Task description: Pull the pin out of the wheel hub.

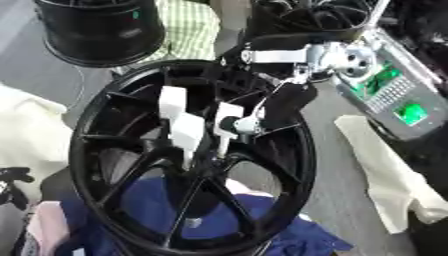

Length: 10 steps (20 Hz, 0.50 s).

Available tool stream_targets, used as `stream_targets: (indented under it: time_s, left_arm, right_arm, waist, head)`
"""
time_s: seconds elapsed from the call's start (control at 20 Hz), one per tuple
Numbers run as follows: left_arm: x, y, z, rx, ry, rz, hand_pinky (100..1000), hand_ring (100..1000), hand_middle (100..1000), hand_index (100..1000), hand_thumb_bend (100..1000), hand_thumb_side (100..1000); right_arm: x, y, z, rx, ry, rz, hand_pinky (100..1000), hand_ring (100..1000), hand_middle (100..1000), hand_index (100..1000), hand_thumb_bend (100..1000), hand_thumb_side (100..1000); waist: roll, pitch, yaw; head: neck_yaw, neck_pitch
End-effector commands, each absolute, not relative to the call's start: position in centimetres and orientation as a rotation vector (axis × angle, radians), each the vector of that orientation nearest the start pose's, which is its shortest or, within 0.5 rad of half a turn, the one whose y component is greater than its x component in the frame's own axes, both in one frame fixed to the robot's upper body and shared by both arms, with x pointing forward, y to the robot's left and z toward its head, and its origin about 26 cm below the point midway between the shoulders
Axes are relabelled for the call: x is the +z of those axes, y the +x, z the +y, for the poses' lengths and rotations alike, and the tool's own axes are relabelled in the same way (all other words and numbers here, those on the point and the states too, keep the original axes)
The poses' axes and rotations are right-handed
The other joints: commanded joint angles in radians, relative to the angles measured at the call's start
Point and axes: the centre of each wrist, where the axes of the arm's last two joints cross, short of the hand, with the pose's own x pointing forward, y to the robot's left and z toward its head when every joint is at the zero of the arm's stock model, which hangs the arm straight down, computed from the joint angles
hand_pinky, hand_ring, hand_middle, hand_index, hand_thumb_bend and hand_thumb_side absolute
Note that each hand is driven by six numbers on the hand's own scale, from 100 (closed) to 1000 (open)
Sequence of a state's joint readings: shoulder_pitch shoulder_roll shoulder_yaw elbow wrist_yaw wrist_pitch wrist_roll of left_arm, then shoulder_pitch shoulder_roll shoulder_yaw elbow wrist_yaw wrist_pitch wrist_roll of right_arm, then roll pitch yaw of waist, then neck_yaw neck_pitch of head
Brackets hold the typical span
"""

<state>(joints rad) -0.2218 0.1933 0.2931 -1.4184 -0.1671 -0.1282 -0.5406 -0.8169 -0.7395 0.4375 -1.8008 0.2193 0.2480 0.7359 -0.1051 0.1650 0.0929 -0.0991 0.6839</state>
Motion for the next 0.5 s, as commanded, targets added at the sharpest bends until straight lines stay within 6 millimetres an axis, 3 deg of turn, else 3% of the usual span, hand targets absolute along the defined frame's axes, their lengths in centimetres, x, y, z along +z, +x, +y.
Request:
stream_targets:
  time_s: [0.05,0.5]
  left_arm:
    - [4.4,33.0,35.0,-0.546,0.056,-1.68,460,462,637,781,100,704]
    - [4.4,33.0,34.9,-0.546,0.05,-1.684,460,462,637,781,100,704]
  right_arm:
    - [29.7,34.9,-21.0,1.713,-0.38,-1.506,722,827,861,918,330,350]
    - [28.2,36.6,-21.3,1.663,-0.381,-1.482,710,817,851,909,340,346]
  waist:
    - [0.008,-0.01,0.001]
    - [0.01,-0.008,0.003]
  head:
    - [-0.003,0.0]
    - [-0.007,0.001]
